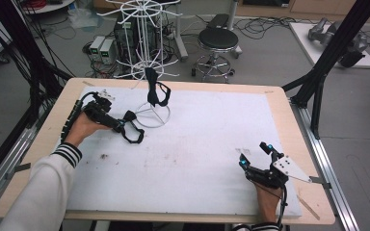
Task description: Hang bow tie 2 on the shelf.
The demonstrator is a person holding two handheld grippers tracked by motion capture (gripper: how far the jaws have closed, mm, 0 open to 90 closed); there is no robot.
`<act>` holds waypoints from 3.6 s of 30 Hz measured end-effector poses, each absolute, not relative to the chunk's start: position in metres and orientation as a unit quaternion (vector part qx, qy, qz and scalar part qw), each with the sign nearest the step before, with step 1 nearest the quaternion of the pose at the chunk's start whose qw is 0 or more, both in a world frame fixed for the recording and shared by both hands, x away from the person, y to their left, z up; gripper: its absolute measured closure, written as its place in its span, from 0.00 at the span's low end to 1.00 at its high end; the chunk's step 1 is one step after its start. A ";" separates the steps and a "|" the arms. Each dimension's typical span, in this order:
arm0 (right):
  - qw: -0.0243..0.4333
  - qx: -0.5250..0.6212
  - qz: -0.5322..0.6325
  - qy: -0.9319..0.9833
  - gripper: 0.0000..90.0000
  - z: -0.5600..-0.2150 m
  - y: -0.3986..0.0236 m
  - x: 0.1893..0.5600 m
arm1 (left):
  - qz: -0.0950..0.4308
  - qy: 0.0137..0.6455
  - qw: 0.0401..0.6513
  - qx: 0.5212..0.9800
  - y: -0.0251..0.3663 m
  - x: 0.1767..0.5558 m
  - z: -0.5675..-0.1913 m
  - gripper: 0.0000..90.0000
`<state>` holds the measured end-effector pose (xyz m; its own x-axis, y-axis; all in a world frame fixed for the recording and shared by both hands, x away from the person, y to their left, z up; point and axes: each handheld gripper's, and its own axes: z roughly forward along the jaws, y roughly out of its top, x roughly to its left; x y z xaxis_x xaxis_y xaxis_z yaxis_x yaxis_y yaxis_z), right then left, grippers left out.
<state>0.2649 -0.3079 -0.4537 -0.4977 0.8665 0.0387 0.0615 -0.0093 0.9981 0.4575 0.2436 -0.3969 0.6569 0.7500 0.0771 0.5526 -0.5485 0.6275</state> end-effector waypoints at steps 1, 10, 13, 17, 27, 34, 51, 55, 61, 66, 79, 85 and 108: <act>0.333 0.374 0.604 0.620 0.12 -0.454 -0.308 0.265 | 0.167 0.380 0.289 0.863 0.242 0.458 -0.398 0.15; 0.332 0.375 0.606 0.618 0.12 -0.454 -0.308 0.265 | 0.164 0.383 0.271 0.868 0.233 0.466 -0.406 0.17; 0.335 0.375 0.606 0.616 0.12 -0.454 -0.309 0.264 | 0.158 0.391 0.263 0.868 0.233 0.469 -0.410 0.19; 0.335 0.376 0.606 0.616 0.12 -0.454 -0.309 0.264 | 0.161 0.397 0.258 0.866 0.234 0.470 -0.412 0.23; 0.334 0.376 0.607 0.615 0.12 -0.454 -0.309 0.264 | 0.162 0.398 0.246 0.869 0.231 0.472 -0.415 0.35; 0.334 0.376 0.606 0.615 0.12 -0.454 -0.309 0.264 | 0.158 0.398 0.245 0.869 0.231 0.472 -0.416 0.47; 0.337 0.376 0.606 0.615 0.12 -0.454 -0.309 0.264 | 0.166 0.398 0.227 0.873 0.222 0.471 -0.420 0.80; 0.335 0.376 0.606 0.615 0.12 -0.454 -0.309 0.264 | 0.164 0.402 0.223 0.873 0.222 0.470 -0.419 0.84; 0.335 0.376 0.606 0.615 0.12 -0.454 -0.309 0.264 | 0.164 0.404 0.222 0.872 0.222 0.469 -0.418 0.85; 0.334 0.376 0.607 0.615 0.12 -0.454 -0.309 0.264 | 0.163 0.398 0.222 0.875 0.222 0.467 -0.417 0.85; 0.335 0.374 0.606 0.617 0.12 -0.454 -0.309 0.264 | 0.171 0.394 0.258 0.866 0.234 0.454 -0.407 0.85; 0.335 0.375 0.606 0.617 0.12 -0.454 -0.308 0.264 | 0.180 0.382 0.285 0.861 0.240 0.442 -0.402 0.85; 0.337 0.374 0.605 0.617 0.12 -0.454 -0.308 0.264 | 0.184 0.358 0.407 0.820 0.260 0.402 -0.382 0.85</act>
<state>0.2642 -0.3081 -0.4540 -0.4934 0.8690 0.0368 0.0549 -0.0112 0.9984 0.4015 0.2597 -0.3819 0.6763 0.7366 0.0106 0.4374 -0.4130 0.7988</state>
